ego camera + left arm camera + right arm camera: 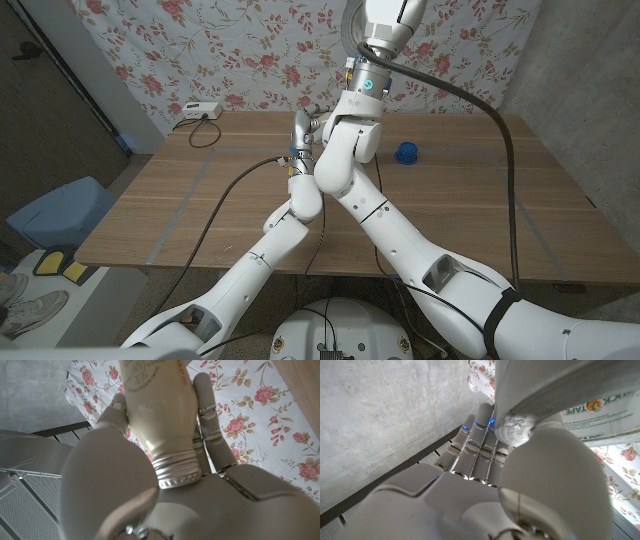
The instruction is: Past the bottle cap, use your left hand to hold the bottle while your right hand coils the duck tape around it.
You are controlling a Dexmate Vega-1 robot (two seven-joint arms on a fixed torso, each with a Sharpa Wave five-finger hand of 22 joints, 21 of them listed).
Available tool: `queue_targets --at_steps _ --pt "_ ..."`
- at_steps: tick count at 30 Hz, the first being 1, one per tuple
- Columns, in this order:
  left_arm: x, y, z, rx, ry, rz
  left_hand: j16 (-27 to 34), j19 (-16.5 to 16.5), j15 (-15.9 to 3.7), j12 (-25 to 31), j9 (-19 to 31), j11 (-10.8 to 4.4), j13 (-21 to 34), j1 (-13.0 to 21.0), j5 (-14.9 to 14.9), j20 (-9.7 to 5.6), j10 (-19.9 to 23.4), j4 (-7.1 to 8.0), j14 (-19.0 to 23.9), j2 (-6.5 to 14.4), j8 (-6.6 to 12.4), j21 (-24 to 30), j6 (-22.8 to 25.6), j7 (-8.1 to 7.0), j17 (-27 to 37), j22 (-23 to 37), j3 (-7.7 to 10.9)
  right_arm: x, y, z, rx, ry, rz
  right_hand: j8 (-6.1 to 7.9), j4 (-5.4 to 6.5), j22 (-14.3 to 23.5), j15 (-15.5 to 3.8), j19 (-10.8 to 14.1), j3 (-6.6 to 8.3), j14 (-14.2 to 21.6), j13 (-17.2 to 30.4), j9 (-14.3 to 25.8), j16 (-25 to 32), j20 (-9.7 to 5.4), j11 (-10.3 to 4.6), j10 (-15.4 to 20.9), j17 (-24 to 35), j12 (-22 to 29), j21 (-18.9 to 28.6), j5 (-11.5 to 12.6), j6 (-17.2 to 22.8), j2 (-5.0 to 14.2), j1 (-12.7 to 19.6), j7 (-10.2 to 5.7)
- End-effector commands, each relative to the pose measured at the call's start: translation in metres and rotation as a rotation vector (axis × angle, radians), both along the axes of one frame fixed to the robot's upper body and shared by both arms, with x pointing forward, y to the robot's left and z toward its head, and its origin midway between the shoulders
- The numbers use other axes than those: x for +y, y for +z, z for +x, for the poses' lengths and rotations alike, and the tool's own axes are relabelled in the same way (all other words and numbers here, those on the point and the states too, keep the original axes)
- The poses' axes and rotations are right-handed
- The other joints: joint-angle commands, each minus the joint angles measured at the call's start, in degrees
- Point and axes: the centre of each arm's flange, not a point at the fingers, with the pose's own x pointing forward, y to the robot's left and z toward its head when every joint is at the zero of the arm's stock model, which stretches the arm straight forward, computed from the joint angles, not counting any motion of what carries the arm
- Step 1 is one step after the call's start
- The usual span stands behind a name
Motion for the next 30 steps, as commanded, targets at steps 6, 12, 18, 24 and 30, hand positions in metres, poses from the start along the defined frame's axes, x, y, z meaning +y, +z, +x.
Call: queue_targets --at_steps 6,12,18,24,30 --pt "-0.002 0.002 -0.009 -0.136 0.115 -0.028 0.34 -2.77 -20.62 -0.43 0.11 -4.68 14.97 9.65 0.27 -6.12 5.11 0.25 19.10 9.04 0.26 0.46 0.58 -0.40 0.13 0.00 2.72 -0.029 -0.008 0.003 0.020 -0.039 0.057 0.01 0.24 0.08 -5.42 -0.58 0.11 0.20 13.89 0.99 0.14 -0.44 -3.60 4.18 0.08 0.05 0.62 0.39 2.25 13.91 13.45 -1.76" --pt "0.002 0.005 -0.014 -0.178 0.119 -0.064 0.42 -2.83 -20.61 -0.57 0.04 -4.45 15.10 9.64 0.27 -6.12 5.23 0.32 19.20 9.08 0.21 0.53 0.63 -0.37 0.20 -0.01 2.75 -0.051 -0.018 0.011 0.047 -0.057 0.097 -0.07 0.26 0.06 -5.43 -0.60 0.11 0.24 13.98 1.15 0.17 -0.47 -3.70 4.24 0.17 0.07 0.90 0.40 2.27 13.93 13.52 -1.93" --pt "0.005 0.008 -0.026 -0.230 0.116 -0.089 0.40 -2.88 -20.62 -0.74 -0.02 -4.56 15.17 9.64 0.26 -6.12 5.38 0.30 19.19 9.00 0.16 0.60 0.67 -0.48 0.18 -0.02 2.75 -0.081 -0.027 0.028 0.099 -0.082 0.162 -0.17 0.28 0.04 -5.45 -0.78 0.08 0.14 14.23 1.16 0.12 -0.60 -3.77 4.05 0.20 0.07 1.09 0.40 2.41 13.90 13.54 -2.07" --pt "0.010 0.011 -0.036 -0.268 0.131 -0.108 0.41 -2.91 -20.61 -0.88 -0.07 -4.48 15.27 9.67 0.25 -6.11 5.48 0.31 19.23 8.99 0.15 0.68 0.79 -0.53 0.19 -0.02 2.77 -0.110 -0.043 0.045 0.143 -0.083 0.248 -0.30 0.37 0.02 -5.48 -0.96 0.01 0.17 14.00 1.28 0.11 -0.70 -3.78 4.17 0.08 -0.10 1.32 0.39 2.35 13.93 13.50 -2.15" --pt "0.009 0.012 -0.039 -0.293 0.147 -0.108 0.38 -2.96 -20.61 -1.12 -0.13 -4.52 15.31 9.59 0.25 -6.10 5.52 0.37 19.19 9.01 0.09 0.75 0.79 -0.41 0.20 -0.03 2.80 -0.129 -0.060 0.056 0.180 -0.074 0.328 -0.31 0.40 0.00 -5.50 -0.90 0.02 0.23 14.00 1.39 0.12 -0.64 -3.75 4.22 0.14 -0.15 1.57 0.41 2.49 13.99 13.53 -2.07"
